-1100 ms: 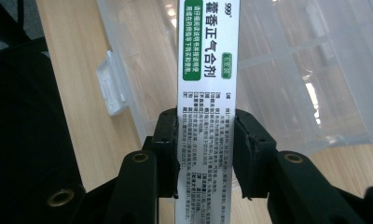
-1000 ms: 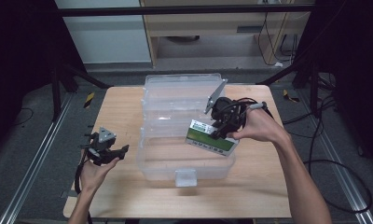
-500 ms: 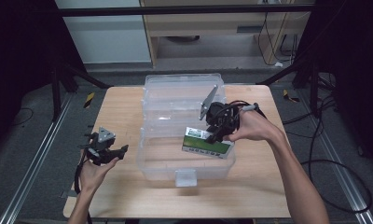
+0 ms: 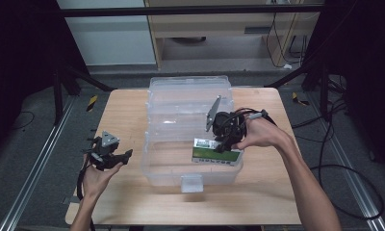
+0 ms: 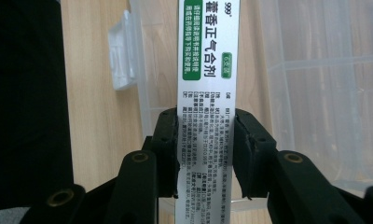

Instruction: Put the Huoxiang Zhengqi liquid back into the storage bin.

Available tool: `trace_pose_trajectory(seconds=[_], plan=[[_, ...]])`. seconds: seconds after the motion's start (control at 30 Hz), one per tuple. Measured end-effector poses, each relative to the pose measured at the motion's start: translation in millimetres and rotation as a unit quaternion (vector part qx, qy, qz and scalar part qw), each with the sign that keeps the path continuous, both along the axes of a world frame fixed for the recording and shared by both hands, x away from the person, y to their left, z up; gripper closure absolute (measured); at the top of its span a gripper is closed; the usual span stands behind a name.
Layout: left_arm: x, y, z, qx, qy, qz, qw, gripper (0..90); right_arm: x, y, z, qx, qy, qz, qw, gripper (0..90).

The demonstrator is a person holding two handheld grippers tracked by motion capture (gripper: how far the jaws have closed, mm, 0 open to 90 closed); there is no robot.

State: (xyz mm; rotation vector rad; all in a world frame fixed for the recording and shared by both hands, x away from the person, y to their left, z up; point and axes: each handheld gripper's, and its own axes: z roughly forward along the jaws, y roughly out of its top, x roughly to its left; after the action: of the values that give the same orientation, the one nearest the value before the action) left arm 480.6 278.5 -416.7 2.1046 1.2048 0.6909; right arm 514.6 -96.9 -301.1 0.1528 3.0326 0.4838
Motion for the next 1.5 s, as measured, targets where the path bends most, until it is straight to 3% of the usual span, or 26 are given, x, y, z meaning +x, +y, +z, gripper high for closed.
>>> trace_pose_trajectory(seconds=[0.1,0.43,1.5], plan=[[0.2,-0.1,-0.3,0.000,0.000,0.000,1.0000,39.2,0.8,-0.1,-4.9,-0.011,0.006,-0.007,0.9999,64.4],[0.5,-0.6,-0.9,0.001,0.002,0.000,1.0000,39.2,1.5,-0.9,-23.2,-0.020,0.014,0.011,0.9996,64.4],[0.8,-0.5,-1.8,0.003,0.004,0.000,1.0000,39.2,0.1,2.9,-49.0,-0.029,0.009,0.053,0.9981,64.0]])
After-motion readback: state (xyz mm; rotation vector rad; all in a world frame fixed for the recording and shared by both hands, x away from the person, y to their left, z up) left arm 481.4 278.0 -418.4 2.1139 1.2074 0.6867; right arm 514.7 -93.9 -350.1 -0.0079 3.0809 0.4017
